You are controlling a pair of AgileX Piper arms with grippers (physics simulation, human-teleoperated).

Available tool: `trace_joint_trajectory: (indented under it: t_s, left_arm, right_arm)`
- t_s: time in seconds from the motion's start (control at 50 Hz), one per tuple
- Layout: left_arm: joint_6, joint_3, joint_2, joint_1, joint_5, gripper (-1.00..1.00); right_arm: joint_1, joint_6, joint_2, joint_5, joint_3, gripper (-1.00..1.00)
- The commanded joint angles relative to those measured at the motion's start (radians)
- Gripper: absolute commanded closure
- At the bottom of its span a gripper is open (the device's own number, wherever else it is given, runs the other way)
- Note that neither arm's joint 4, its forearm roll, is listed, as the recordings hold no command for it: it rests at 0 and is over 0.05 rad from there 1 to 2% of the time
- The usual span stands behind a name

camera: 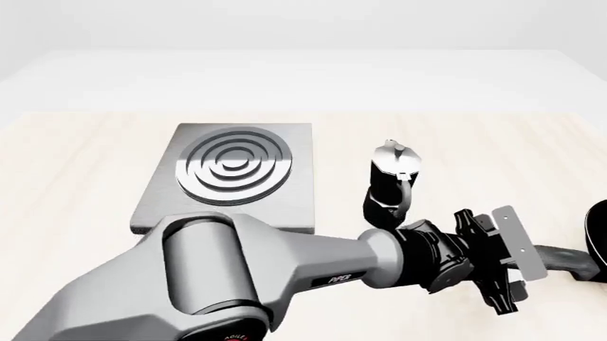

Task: Put the frying pan on the stove.

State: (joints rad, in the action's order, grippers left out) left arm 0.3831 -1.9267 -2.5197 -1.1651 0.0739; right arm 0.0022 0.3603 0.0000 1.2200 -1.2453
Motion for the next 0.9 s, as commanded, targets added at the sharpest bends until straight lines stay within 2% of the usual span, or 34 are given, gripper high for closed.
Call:
trace_joint_trajectory:
  t_s: [0.02, 0.2, 0.28, 0.6, 0.9]
  left_arm:
    - [-0.028, -0.029, -0.031, 0.006, -0.004, 1.0]
    - [0.002, 0.011, 0.012, 0.014, -0.027, 1.0]
    - [0.019, -0.004, 0.035, 0.036, -0.008, 1.0]
    - [0.058, 0.11, 0.212, 0.051, -0.018, 1.0]
    - [0.074, 0.104, 0.276, 0.083, 0.01, 1.0]
  right_arm:
    - [0.0, 0.006, 0.0, 0.0, 0.008, -1.0]
    - [-0.001, 0.002, 0.0, 0.0, 0.007, -1.0]
    - [-0.001, -0.002, 0.0, 0.0, 0.006, -1.0]
    - [0.001, -0.03, 0.0, 0.0, 0.0, -1.0]
    - [0.001, -0.042, 0.0, 0.0, -0.005, -1.0]
